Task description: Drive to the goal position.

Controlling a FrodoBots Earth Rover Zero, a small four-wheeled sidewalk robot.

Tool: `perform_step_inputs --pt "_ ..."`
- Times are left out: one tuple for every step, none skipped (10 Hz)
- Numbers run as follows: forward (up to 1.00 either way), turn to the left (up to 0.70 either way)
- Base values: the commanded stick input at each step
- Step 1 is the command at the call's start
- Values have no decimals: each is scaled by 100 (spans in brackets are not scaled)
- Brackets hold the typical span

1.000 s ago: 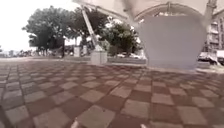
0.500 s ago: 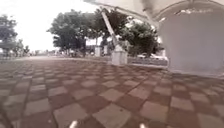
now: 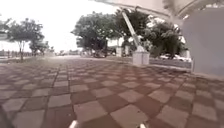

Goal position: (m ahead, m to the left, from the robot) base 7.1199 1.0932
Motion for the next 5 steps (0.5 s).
perform_step_inputs --pt "0 0" --pt "0 0" --pt "0 0" --pt "0 0" --pt "0 0"
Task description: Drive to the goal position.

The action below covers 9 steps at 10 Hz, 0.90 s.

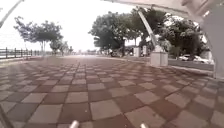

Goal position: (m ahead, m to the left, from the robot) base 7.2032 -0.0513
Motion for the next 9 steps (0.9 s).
perform_step_inputs --pt "0 0" --pt "0 0" --pt "0 0" --pt "30 0" --pt "70 0" --pt "70 0" --pt "70 0" --pt "70 0" --pt "70 0"
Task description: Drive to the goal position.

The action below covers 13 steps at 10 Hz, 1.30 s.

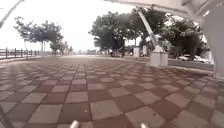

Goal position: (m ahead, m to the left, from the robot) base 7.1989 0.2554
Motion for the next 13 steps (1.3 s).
perform_step_inputs --pt "70 6" --pt "70 26" --pt "70 27" --pt "70 27" --pt "70 27" --pt "70 27" --pt "51 32" --pt "7 43" --pt "0 45" --pt "0 45" --pt "0 45" --pt "0 45" --pt "3 44"
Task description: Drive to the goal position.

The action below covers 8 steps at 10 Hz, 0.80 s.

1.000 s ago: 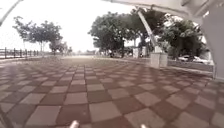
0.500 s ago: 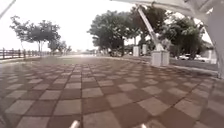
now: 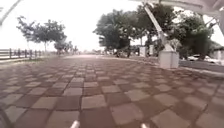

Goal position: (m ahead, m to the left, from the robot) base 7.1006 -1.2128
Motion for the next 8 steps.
perform_step_inputs --pt "70 21" --pt "70 0" --pt "70 0" --pt "70 0" --pt "70 0" --pt "70 0" --pt "70 0" --pt "70 0"
